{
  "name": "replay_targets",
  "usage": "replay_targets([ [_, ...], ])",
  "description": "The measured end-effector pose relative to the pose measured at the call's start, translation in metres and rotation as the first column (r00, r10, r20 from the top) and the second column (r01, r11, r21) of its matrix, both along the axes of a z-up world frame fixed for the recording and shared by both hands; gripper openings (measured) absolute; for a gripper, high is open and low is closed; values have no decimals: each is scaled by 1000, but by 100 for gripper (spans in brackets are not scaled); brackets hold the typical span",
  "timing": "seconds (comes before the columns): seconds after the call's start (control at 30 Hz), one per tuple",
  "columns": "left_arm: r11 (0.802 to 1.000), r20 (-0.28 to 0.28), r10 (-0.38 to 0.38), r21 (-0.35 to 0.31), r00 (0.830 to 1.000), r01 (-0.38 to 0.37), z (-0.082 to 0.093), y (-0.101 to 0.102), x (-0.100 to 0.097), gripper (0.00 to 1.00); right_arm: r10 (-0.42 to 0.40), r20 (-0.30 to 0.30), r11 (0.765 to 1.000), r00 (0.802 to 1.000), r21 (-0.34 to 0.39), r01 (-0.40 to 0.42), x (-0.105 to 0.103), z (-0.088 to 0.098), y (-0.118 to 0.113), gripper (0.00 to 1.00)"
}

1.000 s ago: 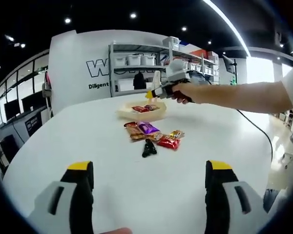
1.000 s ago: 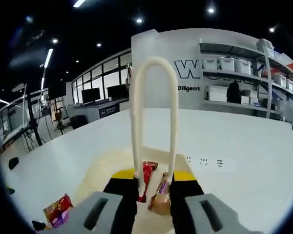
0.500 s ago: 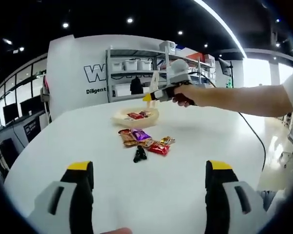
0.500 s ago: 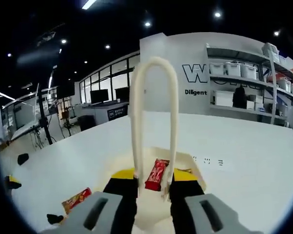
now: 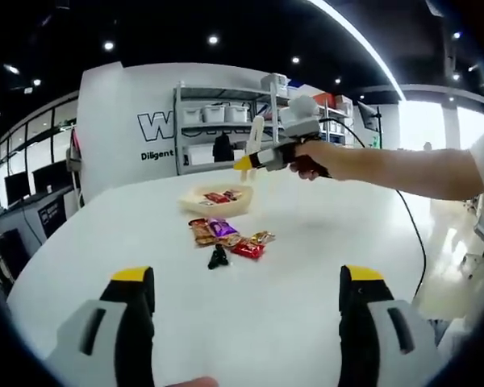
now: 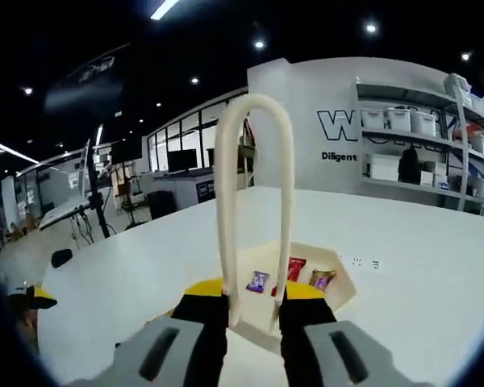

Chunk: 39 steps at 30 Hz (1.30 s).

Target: Place the target food into the container with the food tongs after gripping and lifting it, then release it inside without dropping or visibly crushing the food.

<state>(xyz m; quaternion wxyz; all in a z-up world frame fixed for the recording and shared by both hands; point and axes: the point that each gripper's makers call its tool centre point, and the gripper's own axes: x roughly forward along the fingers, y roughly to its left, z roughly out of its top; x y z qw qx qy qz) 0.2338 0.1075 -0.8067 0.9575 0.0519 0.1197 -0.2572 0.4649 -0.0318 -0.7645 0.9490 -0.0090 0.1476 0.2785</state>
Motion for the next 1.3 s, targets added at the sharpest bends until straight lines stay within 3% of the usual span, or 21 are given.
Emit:
replay_targets([
  [0.2,1000,11,-1,-5,1000,1,3,0,-8,93,26,-10,1000,1000,9,-25,-18,0,2,17],
  [0.3,1000,11,-1,-10,1000,1,3,0,-11,93,51,-7,998,999,-23,-51,-28,-6,5,18],
  [0.33,1000,11,0,-11,1000,1,3,0,-11,93,49,-4,998,999,-48,-49,-29,-9,3,18],
  [1.3,1000,14,-2,-3,1000,2,2,0,-21,93,101,-66,993,993,-54,-105,-65,-55,19,18],
])
